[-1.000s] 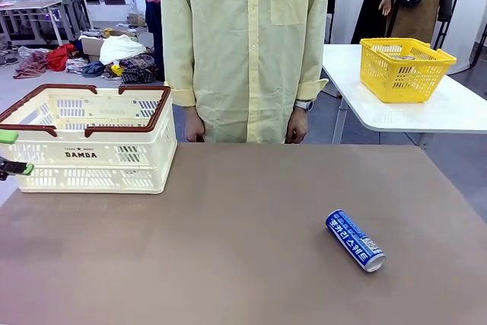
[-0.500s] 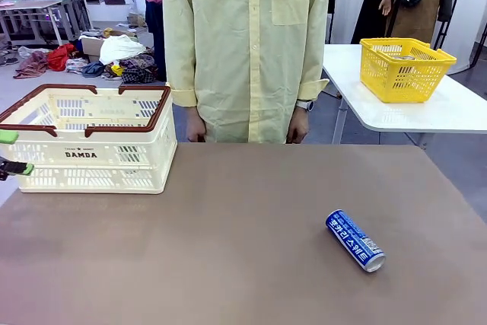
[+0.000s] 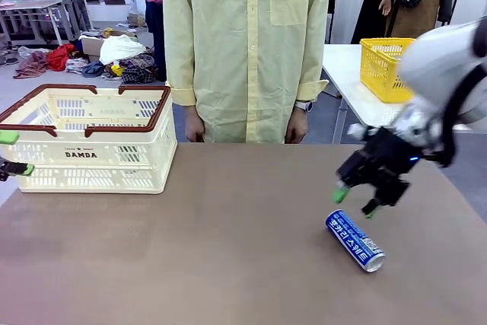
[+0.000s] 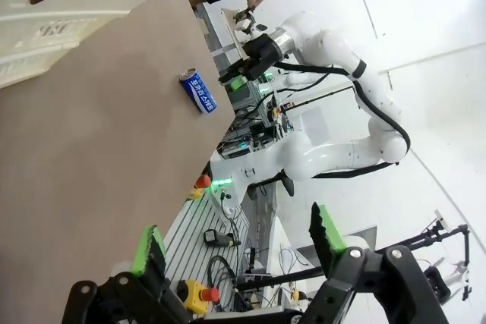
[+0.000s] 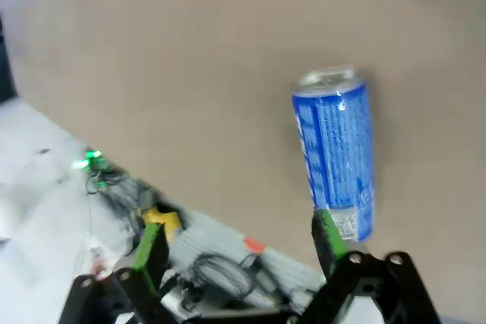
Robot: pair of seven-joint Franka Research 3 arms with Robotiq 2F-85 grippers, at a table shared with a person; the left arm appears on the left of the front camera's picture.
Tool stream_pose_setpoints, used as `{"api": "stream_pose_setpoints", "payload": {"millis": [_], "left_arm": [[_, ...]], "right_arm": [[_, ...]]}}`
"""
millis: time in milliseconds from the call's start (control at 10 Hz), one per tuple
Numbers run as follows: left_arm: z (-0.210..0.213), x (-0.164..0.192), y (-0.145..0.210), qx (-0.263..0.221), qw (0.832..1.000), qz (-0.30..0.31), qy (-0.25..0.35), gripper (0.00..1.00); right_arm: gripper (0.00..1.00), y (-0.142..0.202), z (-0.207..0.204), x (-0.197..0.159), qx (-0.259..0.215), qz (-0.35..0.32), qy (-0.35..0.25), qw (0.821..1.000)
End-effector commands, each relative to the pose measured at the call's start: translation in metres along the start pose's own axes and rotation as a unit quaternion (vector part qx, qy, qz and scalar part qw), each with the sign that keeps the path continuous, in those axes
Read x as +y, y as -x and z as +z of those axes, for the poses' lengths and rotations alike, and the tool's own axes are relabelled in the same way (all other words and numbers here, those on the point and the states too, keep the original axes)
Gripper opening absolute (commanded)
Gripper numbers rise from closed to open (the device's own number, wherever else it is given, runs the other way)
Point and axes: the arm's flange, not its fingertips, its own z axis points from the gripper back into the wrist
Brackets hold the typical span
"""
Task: Place the drinks into the Shopping basket.
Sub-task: Pick up one drink and place it into the Shopping basket.
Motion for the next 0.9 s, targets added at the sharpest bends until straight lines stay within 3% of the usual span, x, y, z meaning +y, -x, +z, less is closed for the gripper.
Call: {"api": "stream_pose_setpoints", "payload": {"millis": [0,100,300,500,600,800], "left_arm": [[0.001,0.0,0.003,-0.002,1.0,-0.009,0.003,1.0],[0.001,0.0,0.003,-0.002,1.0,-0.009,0.003,1.0],[0.001,0.0,0.003,-0.002,1.0,-0.009,0.003,1.0],[0.001,0.0,0.003,-0.002,1.0,-0.009,0.003,1.0],[0.001,0.0,0.003,-0.002,1.0,-0.009,0.003,1.0],[0.001,0.0,0.003,-0.002,1.0,-0.009,0.003,1.0]], "right_arm": [[1.0,0.004,0.023,-0.014,-0.066,0.015,0.034,0.997],[1.0,0.0,0.0,0.0,0.0,0.0,0.0,1.0],[1.0,-0.005,0.002,0.006,-0.022,0.018,0.027,0.999],[1.0,0.014,0.017,0.011,-0.069,-0.069,0.168,0.981],[1.0,0.023,0.021,0.02,-0.081,-0.07,0.227,0.968],[1.0,0.034,0.017,0.034,-0.109,-0.129,0.289,0.942]]}}
